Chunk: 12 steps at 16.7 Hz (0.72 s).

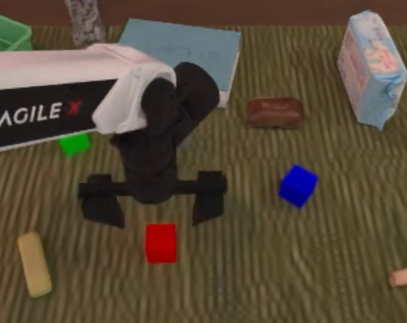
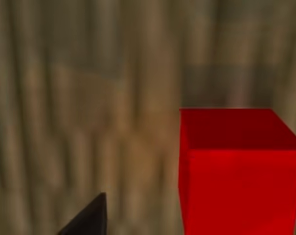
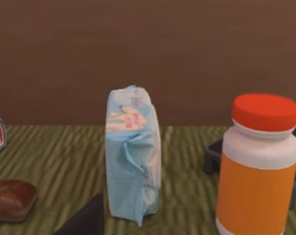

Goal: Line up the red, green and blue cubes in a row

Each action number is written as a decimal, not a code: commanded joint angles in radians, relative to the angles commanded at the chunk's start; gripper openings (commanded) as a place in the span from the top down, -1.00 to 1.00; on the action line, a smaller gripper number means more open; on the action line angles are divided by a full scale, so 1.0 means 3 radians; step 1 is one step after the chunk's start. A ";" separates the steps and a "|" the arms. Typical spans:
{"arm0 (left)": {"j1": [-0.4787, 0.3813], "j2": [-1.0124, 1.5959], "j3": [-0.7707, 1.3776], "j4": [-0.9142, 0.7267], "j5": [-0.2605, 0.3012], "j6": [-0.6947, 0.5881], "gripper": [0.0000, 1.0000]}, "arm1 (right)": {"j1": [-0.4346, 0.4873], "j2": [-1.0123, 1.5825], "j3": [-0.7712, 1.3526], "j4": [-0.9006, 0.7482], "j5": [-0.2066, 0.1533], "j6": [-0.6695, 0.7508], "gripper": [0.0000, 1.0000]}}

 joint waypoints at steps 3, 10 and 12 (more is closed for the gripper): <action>0.0018 -0.0129 0.0197 -0.0317 0.0001 -0.0001 -1.00 | 0.0000 0.0000 0.0000 0.0000 0.0000 0.0000 -1.00; 0.0019 -0.0127 0.0255 -0.0367 0.0001 0.0042 -1.00 | 0.0000 0.0000 0.0000 0.0000 0.0000 0.0000 -1.00; 0.0078 -0.0038 0.0378 -0.0408 0.0002 0.0219 -1.00 | 0.0000 0.0000 0.0000 0.0000 0.0000 0.0000 -1.00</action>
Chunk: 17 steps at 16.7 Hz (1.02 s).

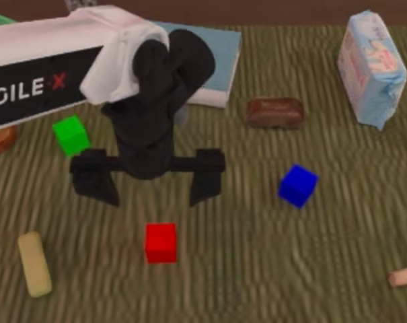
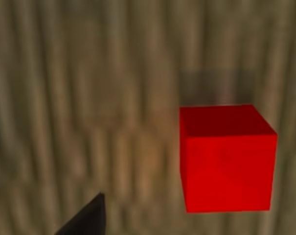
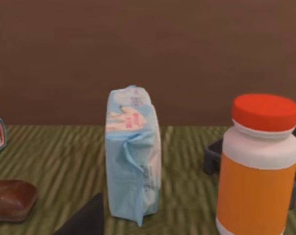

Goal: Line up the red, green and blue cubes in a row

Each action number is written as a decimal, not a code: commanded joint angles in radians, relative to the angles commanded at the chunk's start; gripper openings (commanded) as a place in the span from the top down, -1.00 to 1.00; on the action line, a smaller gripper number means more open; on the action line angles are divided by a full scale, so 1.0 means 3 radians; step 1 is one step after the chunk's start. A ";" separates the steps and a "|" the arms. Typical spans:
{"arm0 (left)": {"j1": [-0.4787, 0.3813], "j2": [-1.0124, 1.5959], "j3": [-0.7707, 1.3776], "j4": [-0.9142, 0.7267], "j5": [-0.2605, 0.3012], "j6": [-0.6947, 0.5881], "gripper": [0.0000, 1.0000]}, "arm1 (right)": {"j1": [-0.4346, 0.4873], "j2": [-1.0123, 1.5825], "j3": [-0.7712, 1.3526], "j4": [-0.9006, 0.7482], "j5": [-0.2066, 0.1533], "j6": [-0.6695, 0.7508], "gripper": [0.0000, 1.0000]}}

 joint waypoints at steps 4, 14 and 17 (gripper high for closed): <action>0.0250 0.0327 0.0445 -0.0155 0.0009 0.0742 -1.00 | 0.0000 0.0000 0.0000 0.0000 0.0000 0.0000 -1.00; 0.1247 0.1386 0.1804 -0.0681 0.0039 0.3829 -1.00 | 0.0000 0.0000 0.0000 0.0000 0.0000 0.0000 -1.00; 0.1505 0.1561 0.2123 -0.0748 0.0051 0.4507 -1.00 | 0.0000 0.0000 0.0000 0.0000 0.0000 0.0000 -1.00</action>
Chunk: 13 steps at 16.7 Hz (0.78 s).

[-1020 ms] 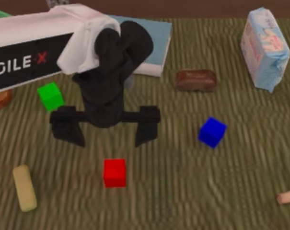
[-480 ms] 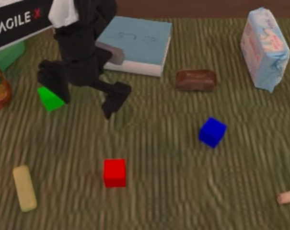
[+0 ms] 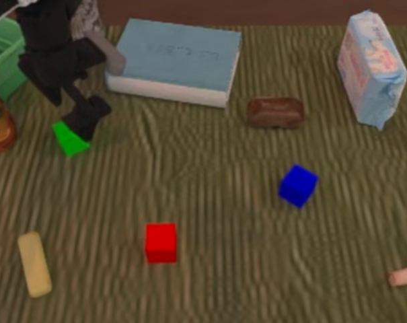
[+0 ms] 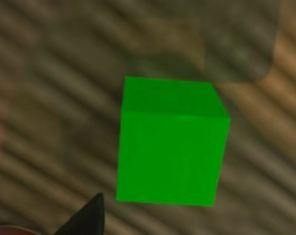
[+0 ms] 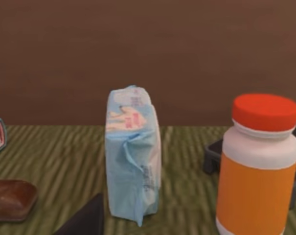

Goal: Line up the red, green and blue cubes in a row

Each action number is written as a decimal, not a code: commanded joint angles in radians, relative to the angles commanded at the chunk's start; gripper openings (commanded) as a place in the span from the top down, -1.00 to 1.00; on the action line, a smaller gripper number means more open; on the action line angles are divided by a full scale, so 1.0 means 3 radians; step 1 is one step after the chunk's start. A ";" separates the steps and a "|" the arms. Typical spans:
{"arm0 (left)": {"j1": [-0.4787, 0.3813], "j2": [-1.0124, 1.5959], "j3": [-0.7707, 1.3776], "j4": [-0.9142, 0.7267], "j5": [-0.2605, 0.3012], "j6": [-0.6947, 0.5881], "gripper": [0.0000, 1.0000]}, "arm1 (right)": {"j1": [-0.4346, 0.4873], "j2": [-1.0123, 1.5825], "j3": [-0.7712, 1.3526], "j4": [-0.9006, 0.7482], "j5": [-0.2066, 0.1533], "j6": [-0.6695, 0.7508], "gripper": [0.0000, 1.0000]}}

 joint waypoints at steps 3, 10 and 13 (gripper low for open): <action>0.0158 0.0077 0.0190 -0.0019 0.0011 0.0357 -1.00 | 0.0000 0.0000 0.0000 0.0000 0.0000 0.0000 -1.00; 0.0174 0.0077 0.0206 -0.0006 0.0012 0.0414 -1.00 | 0.0000 0.0000 0.0000 0.0000 0.0000 0.0000 -1.00; 0.0183 0.0125 0.0004 0.0228 0.0015 0.0410 -1.00 | 0.0000 0.0000 0.0000 0.0000 0.0000 0.0000 -1.00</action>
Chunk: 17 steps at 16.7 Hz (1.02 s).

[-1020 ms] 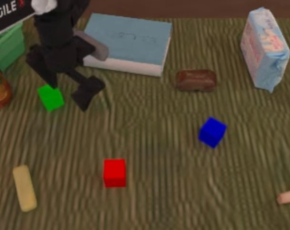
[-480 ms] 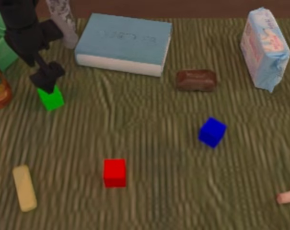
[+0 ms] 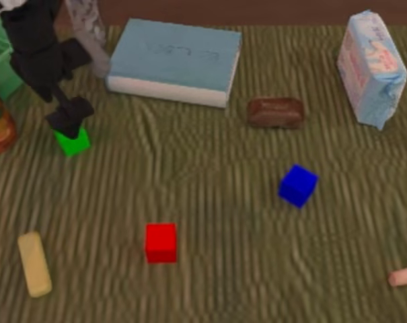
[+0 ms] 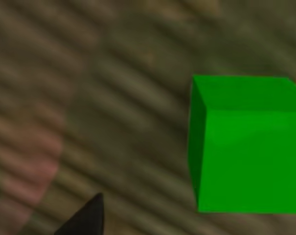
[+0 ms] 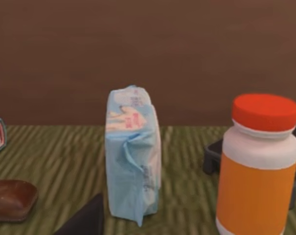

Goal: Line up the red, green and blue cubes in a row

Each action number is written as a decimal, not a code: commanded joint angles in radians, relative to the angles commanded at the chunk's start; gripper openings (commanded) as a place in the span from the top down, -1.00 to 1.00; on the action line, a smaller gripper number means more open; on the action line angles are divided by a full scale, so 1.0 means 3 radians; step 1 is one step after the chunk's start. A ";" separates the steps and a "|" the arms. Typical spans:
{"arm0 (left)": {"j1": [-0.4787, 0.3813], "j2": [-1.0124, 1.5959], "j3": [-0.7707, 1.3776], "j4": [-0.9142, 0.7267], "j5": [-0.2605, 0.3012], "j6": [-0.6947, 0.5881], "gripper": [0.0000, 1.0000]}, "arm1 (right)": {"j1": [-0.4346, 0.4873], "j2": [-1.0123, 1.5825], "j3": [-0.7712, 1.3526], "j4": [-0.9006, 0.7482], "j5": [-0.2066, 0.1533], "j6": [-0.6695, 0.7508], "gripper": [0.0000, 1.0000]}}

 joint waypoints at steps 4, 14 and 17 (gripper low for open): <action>0.0007 0.0125 -0.0418 0.0583 0.0001 0.0010 -1.00 | 0.0000 0.0000 0.0000 0.0000 0.0000 0.0000 -1.00; 0.0011 0.0186 -0.0586 0.0781 0.0002 0.0017 -0.40 | 0.0000 0.0000 0.0000 0.0000 0.0000 0.0000 -1.00; 0.0011 0.0186 -0.0586 0.0781 0.0002 0.0017 0.06 | 0.0000 0.0000 0.0000 0.0000 0.0000 0.0000 -1.00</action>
